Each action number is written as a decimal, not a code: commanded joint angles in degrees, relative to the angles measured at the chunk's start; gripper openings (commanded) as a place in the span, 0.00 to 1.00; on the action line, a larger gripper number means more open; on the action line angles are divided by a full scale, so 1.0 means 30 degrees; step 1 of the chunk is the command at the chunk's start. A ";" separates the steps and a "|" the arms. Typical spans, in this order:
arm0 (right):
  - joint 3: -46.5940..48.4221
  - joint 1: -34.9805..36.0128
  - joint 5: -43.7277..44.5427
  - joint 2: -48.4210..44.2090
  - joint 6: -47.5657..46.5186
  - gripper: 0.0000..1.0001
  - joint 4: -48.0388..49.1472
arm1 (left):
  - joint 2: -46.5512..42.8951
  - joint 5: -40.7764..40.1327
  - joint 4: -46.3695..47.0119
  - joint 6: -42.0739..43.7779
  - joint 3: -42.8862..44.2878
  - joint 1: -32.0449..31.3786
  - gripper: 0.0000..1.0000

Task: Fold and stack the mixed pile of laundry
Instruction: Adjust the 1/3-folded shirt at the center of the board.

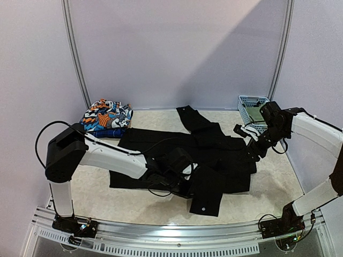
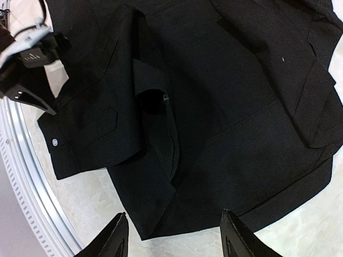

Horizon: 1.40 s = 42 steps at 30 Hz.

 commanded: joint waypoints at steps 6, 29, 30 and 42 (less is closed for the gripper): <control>0.0089 -0.0027 0.2052 -0.0634 0.0476 0.58 0.0821 | -0.1998 0.0834 0.0410 0.2734 0.4129 0.2695 0.00; -0.0512 -0.0211 0.1541 0.0837 0.0384 0.59 0.0435 | 0.8579 0.0839 0.6059 -0.0938 1.6099 0.8983 0.00; -0.0445 -0.0221 0.1331 0.1092 0.0294 0.59 0.0230 | 0.8751 0.0744 0.6414 -0.1224 1.6216 0.9139 0.00; 0.0497 -0.0231 -0.0724 0.5377 0.0038 0.61 -0.0765 | 1.1649 0.1551 0.8147 -0.3535 2.0809 1.0176 0.00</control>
